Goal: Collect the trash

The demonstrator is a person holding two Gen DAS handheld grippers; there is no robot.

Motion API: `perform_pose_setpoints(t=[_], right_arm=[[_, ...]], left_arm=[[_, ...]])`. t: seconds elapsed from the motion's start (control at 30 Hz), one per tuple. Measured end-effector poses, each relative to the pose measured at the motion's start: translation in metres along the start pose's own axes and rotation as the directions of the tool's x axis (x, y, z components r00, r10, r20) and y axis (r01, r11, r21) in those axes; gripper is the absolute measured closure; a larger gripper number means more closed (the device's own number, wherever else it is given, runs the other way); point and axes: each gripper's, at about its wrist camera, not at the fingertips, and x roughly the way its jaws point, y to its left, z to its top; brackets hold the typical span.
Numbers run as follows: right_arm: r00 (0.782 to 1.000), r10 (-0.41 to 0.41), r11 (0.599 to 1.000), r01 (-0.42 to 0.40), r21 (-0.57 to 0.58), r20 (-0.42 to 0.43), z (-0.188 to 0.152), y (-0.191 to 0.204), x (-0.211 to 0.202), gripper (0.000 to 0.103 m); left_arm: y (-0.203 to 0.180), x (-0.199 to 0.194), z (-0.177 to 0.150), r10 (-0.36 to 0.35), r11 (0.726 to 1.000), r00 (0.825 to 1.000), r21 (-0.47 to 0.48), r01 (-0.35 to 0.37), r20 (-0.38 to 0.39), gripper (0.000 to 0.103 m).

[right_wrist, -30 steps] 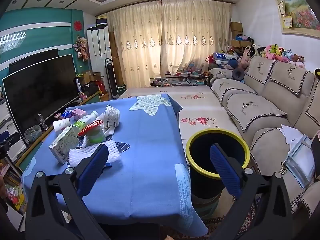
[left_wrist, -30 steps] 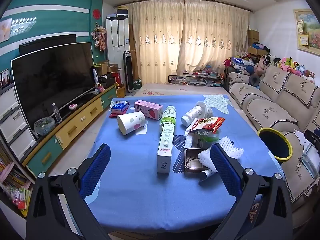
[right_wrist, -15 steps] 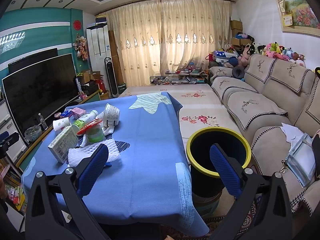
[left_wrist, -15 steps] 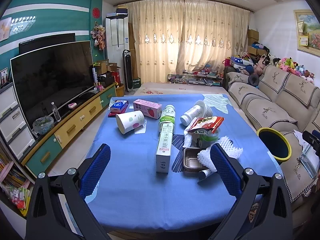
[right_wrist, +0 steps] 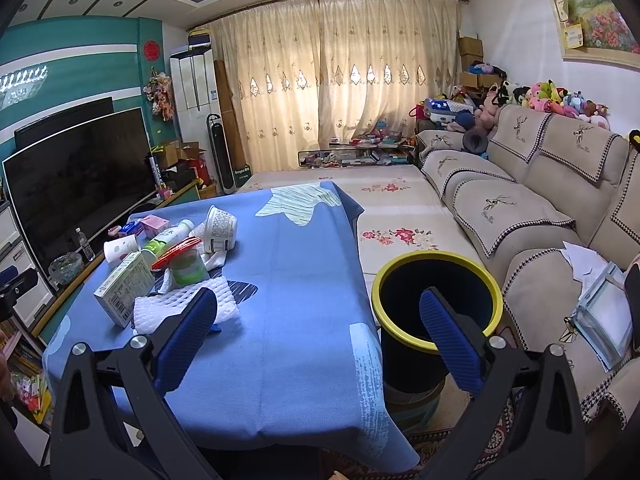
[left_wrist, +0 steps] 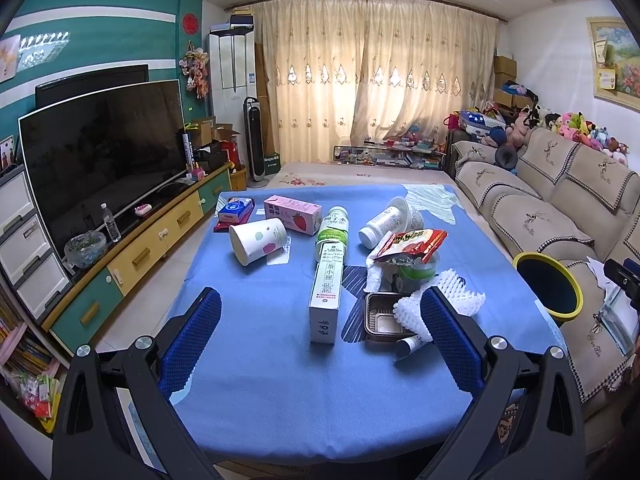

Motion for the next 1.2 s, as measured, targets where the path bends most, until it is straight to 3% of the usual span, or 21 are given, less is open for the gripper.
perform_pose_setpoints(t=[1.2], right_arm=[[1.000, -0.007, 1.000, 0.007, 0.008, -0.005, -0.0018, -0.0016, 0.0048, 0.006]], left_arm=[[-0.0006, 0.0025, 0.0023, -0.001, 1.000, 1.000, 0.002, 0.001, -0.008, 0.005]])
